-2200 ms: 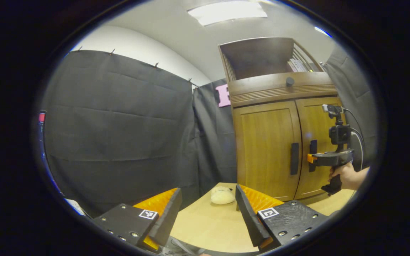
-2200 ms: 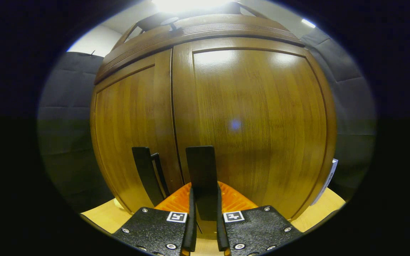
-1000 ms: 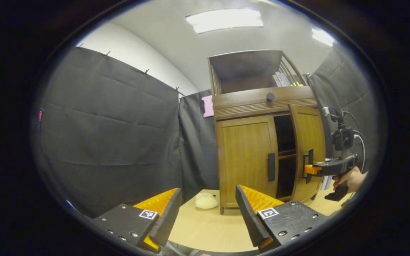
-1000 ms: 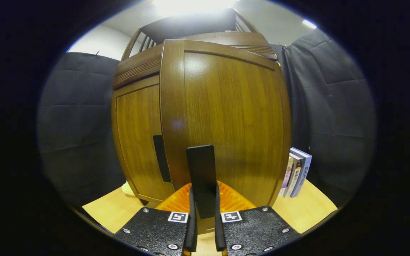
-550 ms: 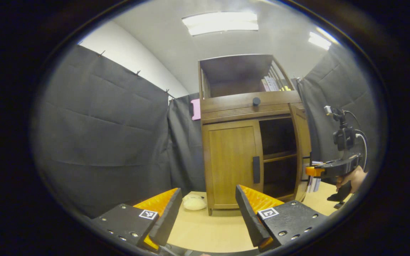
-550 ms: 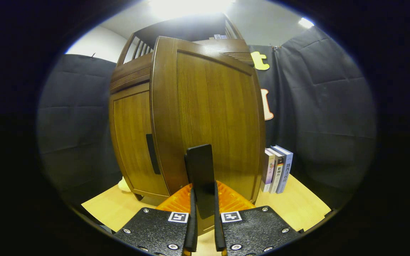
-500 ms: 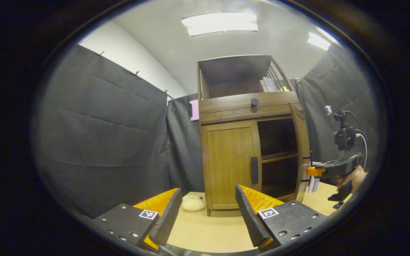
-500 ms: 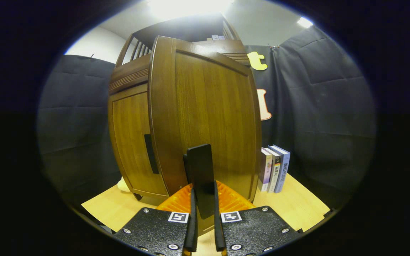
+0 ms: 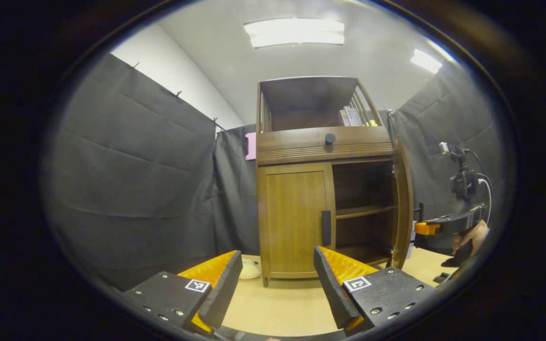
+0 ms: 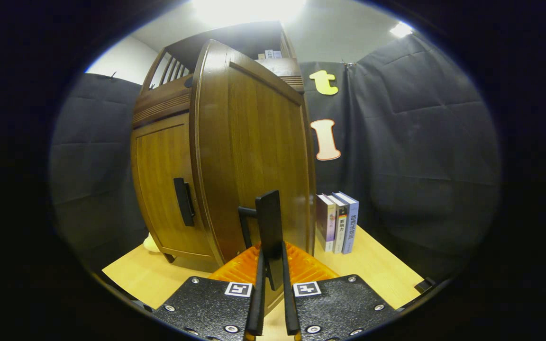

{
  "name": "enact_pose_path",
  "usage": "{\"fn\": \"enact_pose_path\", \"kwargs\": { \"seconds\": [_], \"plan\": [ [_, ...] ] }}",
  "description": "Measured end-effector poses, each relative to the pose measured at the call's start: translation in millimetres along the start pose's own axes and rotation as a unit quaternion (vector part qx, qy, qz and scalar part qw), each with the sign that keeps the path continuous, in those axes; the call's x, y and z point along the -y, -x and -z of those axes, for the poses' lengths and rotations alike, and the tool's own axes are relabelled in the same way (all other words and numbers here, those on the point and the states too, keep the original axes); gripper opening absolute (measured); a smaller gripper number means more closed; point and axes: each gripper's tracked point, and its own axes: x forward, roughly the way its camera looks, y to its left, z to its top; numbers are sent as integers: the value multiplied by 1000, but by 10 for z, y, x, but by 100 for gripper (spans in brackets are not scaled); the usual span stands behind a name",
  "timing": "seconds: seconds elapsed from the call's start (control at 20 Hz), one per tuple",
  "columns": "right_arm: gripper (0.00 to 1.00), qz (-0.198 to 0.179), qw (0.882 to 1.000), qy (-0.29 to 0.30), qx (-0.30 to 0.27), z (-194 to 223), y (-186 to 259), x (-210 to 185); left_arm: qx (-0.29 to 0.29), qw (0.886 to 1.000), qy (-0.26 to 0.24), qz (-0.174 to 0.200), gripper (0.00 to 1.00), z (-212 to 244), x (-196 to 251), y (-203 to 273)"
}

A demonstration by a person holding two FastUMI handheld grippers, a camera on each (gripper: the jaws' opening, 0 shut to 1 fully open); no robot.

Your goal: Open the right door of the double-door shoe cabinet with the right hand, and open the left door with the left hand.

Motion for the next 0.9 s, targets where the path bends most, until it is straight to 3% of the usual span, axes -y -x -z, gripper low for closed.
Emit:
{"fn": "enact_pose_path", "kwargs": {
  "seconds": [0.25, 0.35, 0.6, 0.65, 0.7, 0.8, 0.85, 0.9],
  "plan": [
    [18, 59, 998, -6, 11, -76, 134, 528, -1, 1000, 9, 24, 86, 29, 47, -4],
    [12, 87, 996, -10, 9, -77, 195, 777, -1, 999, 10, 35, 86, 15, 72, 20],
    [11, 111, 994, -8, 14, -87, 323, 1106, -4, 998, 12, 59, 87, 16, 116, 40],
    [2, 119, 993, -4, 18, -109, 380, 1171, -5, 998, 13, 63, 86, 14, 126, 41],
    [11, 127, 992, 0, 23, -130, 439, 1241, -6, 997, 17, 69, 86, 9, 143, 46],
    [8, 131, 991, 7, 30, -165, 572, 1322, -8, 997, 21, 77, 86, -8, 156, 51],
    [11, 115, 993, 6, 31, -184, 639, 1266, -9, 997, 22, 80, 87, -3, 160, 51],
    [22, 110, 993, 10, 33, -195, 700, 1236, -12, 996, 24, 82, 86, 4, 166, 46]
  ]
}}
